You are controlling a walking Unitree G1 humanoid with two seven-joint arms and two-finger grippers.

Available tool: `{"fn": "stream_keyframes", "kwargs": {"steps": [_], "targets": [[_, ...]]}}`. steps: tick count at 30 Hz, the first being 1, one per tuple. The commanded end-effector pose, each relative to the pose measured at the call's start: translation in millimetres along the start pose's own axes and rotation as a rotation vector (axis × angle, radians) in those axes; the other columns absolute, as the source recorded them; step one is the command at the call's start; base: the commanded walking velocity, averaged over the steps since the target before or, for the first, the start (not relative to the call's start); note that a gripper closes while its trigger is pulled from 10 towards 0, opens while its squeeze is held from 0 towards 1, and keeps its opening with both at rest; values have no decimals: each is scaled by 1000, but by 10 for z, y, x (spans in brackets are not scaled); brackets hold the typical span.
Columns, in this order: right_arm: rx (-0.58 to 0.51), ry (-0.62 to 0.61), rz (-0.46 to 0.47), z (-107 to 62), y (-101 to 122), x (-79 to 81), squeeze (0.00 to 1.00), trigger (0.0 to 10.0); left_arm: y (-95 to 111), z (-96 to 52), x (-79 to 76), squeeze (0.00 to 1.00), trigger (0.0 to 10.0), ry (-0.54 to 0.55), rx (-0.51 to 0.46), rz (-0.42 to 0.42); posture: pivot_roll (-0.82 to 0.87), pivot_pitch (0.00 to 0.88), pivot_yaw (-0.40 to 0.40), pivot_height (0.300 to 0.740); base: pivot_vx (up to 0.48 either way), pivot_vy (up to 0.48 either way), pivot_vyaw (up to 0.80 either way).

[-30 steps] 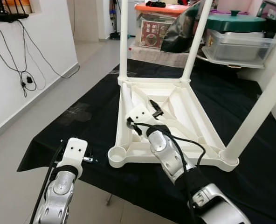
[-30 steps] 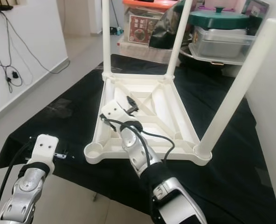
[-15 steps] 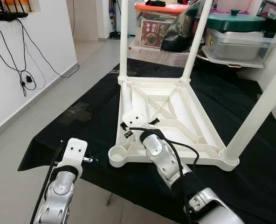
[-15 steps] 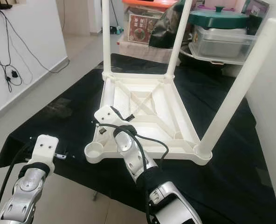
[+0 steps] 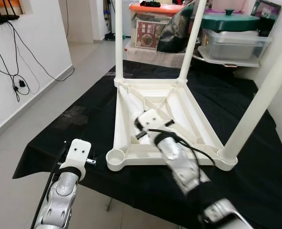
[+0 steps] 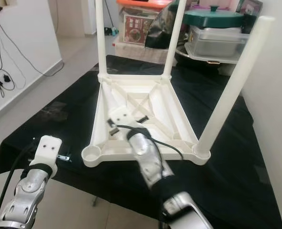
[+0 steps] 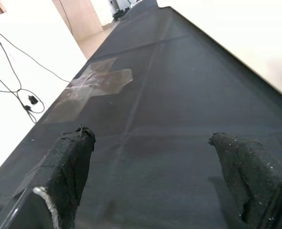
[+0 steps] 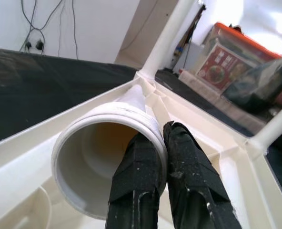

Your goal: Building children table

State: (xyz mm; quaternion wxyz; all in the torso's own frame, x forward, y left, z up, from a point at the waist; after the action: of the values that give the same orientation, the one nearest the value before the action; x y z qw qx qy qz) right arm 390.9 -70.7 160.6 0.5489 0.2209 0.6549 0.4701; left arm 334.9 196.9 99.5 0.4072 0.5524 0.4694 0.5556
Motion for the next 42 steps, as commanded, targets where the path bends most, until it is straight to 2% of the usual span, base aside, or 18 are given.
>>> {"fn": "stream_keyframes", "kwargs": {"steps": [1,4,7,14,19,20,21,23,24,25,28,31,34,35,36,37,38,42], "targets": [[-51,60,70,-96,55,-67,0,0,-32,10,7,0,10000,-4,16,-16,67,0,-27,740,0,0,0],[-73,86,83,-164,55,-123,0,0,-20,25,3,0,10000,-3,17,-35,67,0,-27,740,0,0,0],[-155,188,230,-436,98,-274,0,0,44,61,2,0,10000,-18,24,-190,61,0,-29,740,0,0,0],[-198,211,291,-530,176,-334,0,0,61,82,53,0,10000,-23,24,-253,54,0,-27,740,0,0,0],[-247,180,368,-579,267,-521,0,0,108,141,61,0,10000,-17,13,-299,47,0,-23,740,0,0,0],[-258,172,404,-595,277,-565,0,0,121,152,34,0,10000,-29,16,-347,45,0,-21,740,0,0,0],[-258,172,404,-595,277,-565,0,0,121,152,34,0,10000,-29,16,-347,45,0,-21,740,0,0,0],[-278,169,501,-624,292,-611,0,0,211,166,-27,0,10000,-72,4,-502,45,0,-21,740,0,0,0],[-278,169,501,-624,292,-611,0,0,211,166,-27,0,10000,-72,4,-502,45,0,-21,740,0,0,0],[-288,179,543,-644,302,-615,0,0,257,167,-50,0,10000,-96,-5,-562,45,0,-21,740,0,0,0],[-279,230,608,-672,268,-439,0,0,623,93,-227,0,10000,-306,-110,-798,45,0,-22,740,0,0,0],[-274,239,621,-671,261,-399,0,0,703,68,-255,0,10000,-350,-137,-845,45,0,-23,740,0,0,0],[-284,307,700,-682,309,-250,0,0,923,7,-277,0,10000,-455,-212,-1007,51,0,-29,740,0,0,0],[-284,307,700,-682,309,-250,0,0,923,7,-277,0,10000,-455,-212,-1007,51,0,-29,740,0,0,0],[-286,351,736,-703,330,-163,0,0,993,-7,-250,0,10000,-487,-239,-1079,53,0,-31,740,0,0,0],[-286,351,736,-703,330,-163,0,0,993,-7,-250,0,10000,-487,-239,-1079,53,0,-31,740,0,0,0],[-282,404,783,-740,343,-57,0,0,1029,-4,-198,0,10000,-509,-253,-1149,55,0,-32,740,0,0,0],[-276,418,800,-751,338,-25,0,0,1036,-6,-176,0,10000,-517,-256,-1175,51,0,-33,740,0,0,0]]}}
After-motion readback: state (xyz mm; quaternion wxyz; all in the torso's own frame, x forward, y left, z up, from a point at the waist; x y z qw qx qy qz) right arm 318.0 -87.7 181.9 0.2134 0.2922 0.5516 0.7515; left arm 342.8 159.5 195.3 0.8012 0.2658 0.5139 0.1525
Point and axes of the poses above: a point about 5 cm out from each wrist's last joint towards the gripper, its own z axis pointing out of the wrist towards the gripper, its own y axis along the axis of the wrist's last joint, x = y × z, the point moved 5 cm from there along z, pointing out of the wrist towards the gripper, and after that the axes turned 7 degrees about -z, right-handed, at the moved point
